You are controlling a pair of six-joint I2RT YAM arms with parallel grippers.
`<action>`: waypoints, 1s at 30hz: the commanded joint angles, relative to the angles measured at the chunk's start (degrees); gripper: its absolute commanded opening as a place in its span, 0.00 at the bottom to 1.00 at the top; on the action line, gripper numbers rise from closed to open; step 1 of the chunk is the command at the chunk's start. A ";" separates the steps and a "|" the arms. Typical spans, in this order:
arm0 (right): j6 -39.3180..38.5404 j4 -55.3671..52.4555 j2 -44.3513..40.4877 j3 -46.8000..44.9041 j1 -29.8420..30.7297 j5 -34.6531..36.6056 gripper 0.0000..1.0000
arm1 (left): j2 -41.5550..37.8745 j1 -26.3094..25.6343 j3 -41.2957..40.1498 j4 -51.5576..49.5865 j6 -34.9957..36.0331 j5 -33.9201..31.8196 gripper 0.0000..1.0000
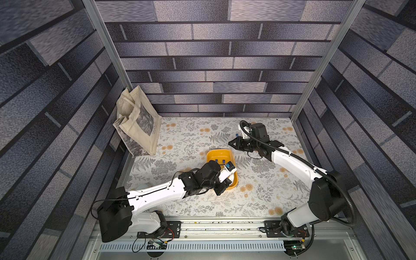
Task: Wipe the exteriors of test tubes
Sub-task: Wipe the dirt from the test tube.
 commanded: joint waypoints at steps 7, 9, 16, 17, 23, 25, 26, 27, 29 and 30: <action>-0.95 -0.07 0.88 1.06 -0.70 -0.68 0.16 | -3.12 2.53 -2.31 3.40 -3.08 4.46 0.06; -0.97 -0.07 0.76 1.04 -0.62 -0.69 0.16 | -2.34 3.79 -2.10 3.83 -3.35 4.45 0.06; -0.98 0.02 0.57 0.51 -0.70 -0.77 0.16 | 3.17 8.11 2.10 4.59 -3.87 4.72 0.05; -0.86 0.02 0.57 0.40 -0.70 -0.70 0.16 | 4.06 8.54 2.71 4.67 -3.96 4.52 0.05; -0.95 -0.02 0.32 -0.02 -0.72 -0.57 0.16 | 7.64 9.89 6.50 4.11 -4.19 2.74 0.04; -0.96 -0.02 0.20 -0.19 -0.78 -0.51 0.16 | 8.98 10.32 8.46 2.65 -4.18 1.84 0.03; -1.00 0.02 0.24 -0.19 -0.73 -0.58 0.16 | 9.70 10.52 9.28 2.03 -4.25 1.33 0.03; -1.03 0.02 0.25 -0.28 -0.77 -0.48 0.16 | 10.09 10.75 9.86 1.71 -4.22 0.80 0.02; -0.99 0.02 0.19 -0.28 -0.77 -0.37 0.16 | 11.05 11.24 10.83 1.56 -4.20 0.22 0.02; -0.97 0.04 0.11 -0.33 -0.83 -0.35 0.16 | 11.39 11.41 11.34 1.36 -4.15 -0.17 0.02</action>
